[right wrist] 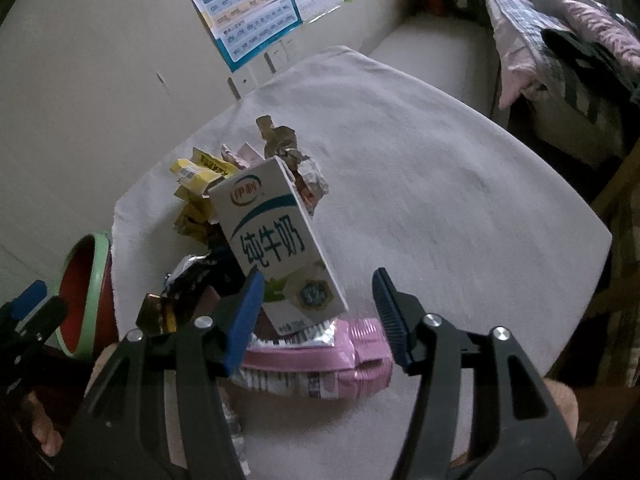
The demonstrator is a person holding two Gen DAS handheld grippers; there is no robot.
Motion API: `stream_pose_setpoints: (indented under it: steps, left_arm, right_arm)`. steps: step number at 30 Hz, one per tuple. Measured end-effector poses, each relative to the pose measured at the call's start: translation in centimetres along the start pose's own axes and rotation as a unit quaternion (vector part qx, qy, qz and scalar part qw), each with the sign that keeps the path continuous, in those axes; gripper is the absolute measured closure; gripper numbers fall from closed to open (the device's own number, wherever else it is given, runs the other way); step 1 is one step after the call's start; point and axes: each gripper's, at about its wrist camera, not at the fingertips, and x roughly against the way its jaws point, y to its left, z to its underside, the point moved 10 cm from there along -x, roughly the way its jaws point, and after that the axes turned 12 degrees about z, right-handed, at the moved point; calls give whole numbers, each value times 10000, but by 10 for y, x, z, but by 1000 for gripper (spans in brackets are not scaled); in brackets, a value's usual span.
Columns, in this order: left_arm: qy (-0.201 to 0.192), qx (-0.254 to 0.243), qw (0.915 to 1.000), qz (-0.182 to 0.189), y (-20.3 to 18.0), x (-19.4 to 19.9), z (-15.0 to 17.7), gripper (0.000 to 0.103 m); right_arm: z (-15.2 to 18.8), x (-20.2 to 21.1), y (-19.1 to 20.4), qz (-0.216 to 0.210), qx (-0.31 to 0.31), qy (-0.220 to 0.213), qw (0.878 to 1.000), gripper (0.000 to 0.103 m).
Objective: Collect trash
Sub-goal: 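Grasp the white milk carton with the right tool while the left tool reaches toward the pile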
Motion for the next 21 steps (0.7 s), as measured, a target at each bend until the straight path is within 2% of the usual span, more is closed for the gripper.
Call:
stream_pose_setpoints:
  steps: [2,9,11,16,21]
  left_arm:
    - [-11,-67,10000,2,-4,1,1,24]
    - [82,44,10000,-26,0,1,8,24]
    - [83,56,9999,-37,3,2,9,24]
    - [153,86,9998,-49,4,-2,13,24]
    - [262,67,9996,12,1,-7,16,24]
  right_arm:
    - [-3,-4,4,17,79,-3,10000,44]
    - [-10,-21,19,14,288,78,9996,44]
    - [-12,-24,23,-10,341,82,9994,41]
    - [-14,-23,36,-113,471,74,9988,41]
    - [-10,-33,41,3,626,169,9979,40]
